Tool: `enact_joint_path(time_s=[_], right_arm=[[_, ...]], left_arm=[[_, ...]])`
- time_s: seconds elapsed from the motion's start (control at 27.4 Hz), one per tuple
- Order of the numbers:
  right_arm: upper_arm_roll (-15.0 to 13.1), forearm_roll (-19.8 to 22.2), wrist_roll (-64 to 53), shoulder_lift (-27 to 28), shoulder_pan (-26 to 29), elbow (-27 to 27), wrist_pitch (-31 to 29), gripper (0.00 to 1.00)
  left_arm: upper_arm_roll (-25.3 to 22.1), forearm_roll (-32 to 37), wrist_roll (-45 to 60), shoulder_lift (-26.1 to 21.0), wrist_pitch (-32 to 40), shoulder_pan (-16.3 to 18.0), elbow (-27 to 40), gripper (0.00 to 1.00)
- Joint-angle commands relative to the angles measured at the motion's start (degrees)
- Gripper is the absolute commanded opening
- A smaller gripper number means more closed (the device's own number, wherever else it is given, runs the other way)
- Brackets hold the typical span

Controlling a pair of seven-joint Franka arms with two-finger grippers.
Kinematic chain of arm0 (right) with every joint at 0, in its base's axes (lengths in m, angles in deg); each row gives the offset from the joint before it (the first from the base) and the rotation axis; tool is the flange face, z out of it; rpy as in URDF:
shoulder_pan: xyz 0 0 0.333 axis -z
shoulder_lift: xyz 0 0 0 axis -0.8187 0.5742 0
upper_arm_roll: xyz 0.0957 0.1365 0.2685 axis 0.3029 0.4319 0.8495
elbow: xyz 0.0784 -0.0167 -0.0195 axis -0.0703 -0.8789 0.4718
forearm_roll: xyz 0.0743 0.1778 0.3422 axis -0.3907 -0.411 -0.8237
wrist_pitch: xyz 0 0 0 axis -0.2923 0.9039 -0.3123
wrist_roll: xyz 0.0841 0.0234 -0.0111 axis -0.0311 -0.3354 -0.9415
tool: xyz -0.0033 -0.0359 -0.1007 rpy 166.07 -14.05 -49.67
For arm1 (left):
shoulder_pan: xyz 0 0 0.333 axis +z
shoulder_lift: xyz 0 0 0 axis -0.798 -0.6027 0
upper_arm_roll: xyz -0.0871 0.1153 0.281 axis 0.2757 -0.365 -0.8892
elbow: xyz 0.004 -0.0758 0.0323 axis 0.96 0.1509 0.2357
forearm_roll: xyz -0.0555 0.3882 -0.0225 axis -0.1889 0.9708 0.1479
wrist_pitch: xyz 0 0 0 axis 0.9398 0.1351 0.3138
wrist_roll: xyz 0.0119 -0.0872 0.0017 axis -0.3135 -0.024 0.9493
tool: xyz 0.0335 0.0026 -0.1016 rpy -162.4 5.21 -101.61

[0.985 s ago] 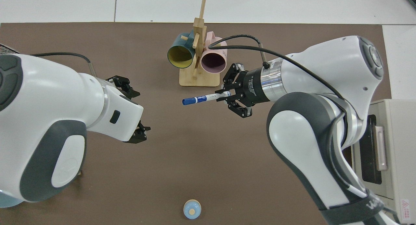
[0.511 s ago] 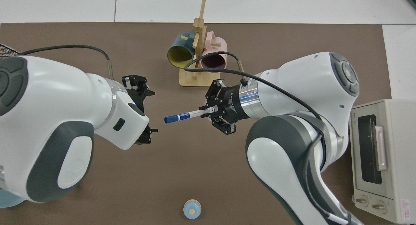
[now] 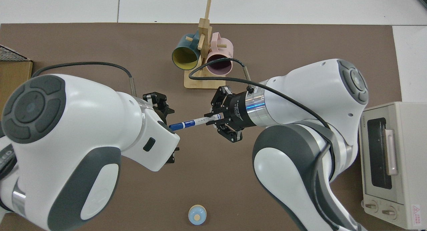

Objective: Put markers into pen holder
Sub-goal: 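Grasp the marker's capped end with the left gripper from the right gripper, then open the right gripper and withdraw while the left gripper pulls the marker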

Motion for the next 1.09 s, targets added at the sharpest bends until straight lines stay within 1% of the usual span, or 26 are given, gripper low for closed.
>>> enact_joint_path(time_s=[0.0, 0.04, 0.07, 0.18, 0.29, 0.33, 0.36, 0.66, 0.69, 0.73, 0.77, 0.95, 1.06], right_arm=[[-0.21, -0.31, -0.44, -1.56, -0.35, -2.05, -1.56, 0.0], [-0.21, -0.31, -0.44, -1.56, -0.35, -2.13, -1.56, 0.0], [-0.21, -0.31, -0.44, -1.56, -0.35, -2.05, -1.56, 0.0], [-0.21, -0.31, -0.44, -1.56, -0.35, -2.13, -1.56, 0.0], [-0.21, -0.31, -0.53, -1.56, -0.27, -2.05, -1.56, 0.0], [-0.21, -0.31, -0.53, -1.56, -0.35, -2.13, -1.56, 0.0], [-0.21, -0.31, -0.53, -1.56, -0.27, -2.13, -1.56, 0.0], [-0.21, -0.31, -1.76, -1.56, 0.08, -2.13, -1.38, 0.0], [-0.21, -0.31, -2.02, -1.56, 0.26, -2.13, -1.38, 0.3], [-0.21, -0.31, -2.11, -1.56, 0.35, -2.05, -1.38, 0.73], [-0.21, -0.31, -1.76, -1.56, 0.35, -2.05, -1.38, 1.0], [-0.56, 0.47, -2.28, -1.91, 0.26, -1.96, -1.38, 1.0], [-0.82, 3.71, -4.12, -2.43, 0.44, -1.87, -1.03, 1.0]], left_arm=[[0.51, 0.91, 1.88, 0.22, 0.3, -0.49, -1.01, 0.91], [0.6, 0.91, 2.23, 0.13, 0.21, -0.49, -1.19, 0.89], [0.77, 0.91, 2.41, 0.04, 0.21, -0.49, -1.36, 0.85], [1.13, 0.91, 1.09, -0.22, -0.32, -0.41, -1.36, 0.54], [1.13, 0.56, 0.65, -0.31, -0.32, -0.49, -1.36, 0.12], [1.13, 0.47, 0.91, -0.22, -0.32, -0.49, -1.36, 0.03], [1.13, 0.47, 1.09, -0.22, -0.32, -0.49, -1.36, 0.0], [1.48, 0.73, 1.61, -0.13, -0.32, -0.49, -1.36, 0.0], [1.57, 0.73, 1.62, -0.13, -0.23, -0.49, -1.28, 0.0], [1.48, 0.73, 1.62, -0.13, -0.23, -0.49, -1.36, 0.0], [1.57, 0.73, 1.62, -0.13, -0.23, -0.49, -1.28, 0.0], [1.39, 0.82, 1.7, -0.04, 0.21, -0.32, -1.19, 0.0], [0.6, 1.52, 2.23, 0.22, 0.99, 0.12, -0.58, 0.0]])
